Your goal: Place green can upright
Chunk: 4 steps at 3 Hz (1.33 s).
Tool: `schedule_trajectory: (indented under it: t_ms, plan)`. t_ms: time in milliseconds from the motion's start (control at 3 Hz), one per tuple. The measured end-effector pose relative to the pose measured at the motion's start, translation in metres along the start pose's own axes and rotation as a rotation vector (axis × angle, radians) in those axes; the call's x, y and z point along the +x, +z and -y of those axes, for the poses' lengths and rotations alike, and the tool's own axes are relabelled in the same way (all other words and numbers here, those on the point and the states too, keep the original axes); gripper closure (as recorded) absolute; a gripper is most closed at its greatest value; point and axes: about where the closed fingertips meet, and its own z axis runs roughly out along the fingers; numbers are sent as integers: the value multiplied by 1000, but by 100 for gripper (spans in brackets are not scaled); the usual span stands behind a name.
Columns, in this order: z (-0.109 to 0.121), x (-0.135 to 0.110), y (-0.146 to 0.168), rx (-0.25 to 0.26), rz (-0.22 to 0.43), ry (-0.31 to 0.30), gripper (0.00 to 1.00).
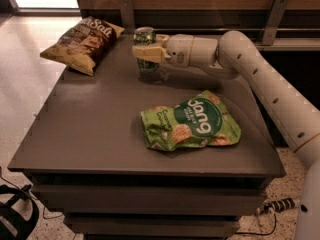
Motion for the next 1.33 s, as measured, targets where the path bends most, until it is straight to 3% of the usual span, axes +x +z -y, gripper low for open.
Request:
schedule_trajectory:
  t_ms: [667, 1333]
  plan:
    - [5, 6, -6, 62, -9, 16, 100]
    - [10, 14, -4, 89, -14, 37, 100]
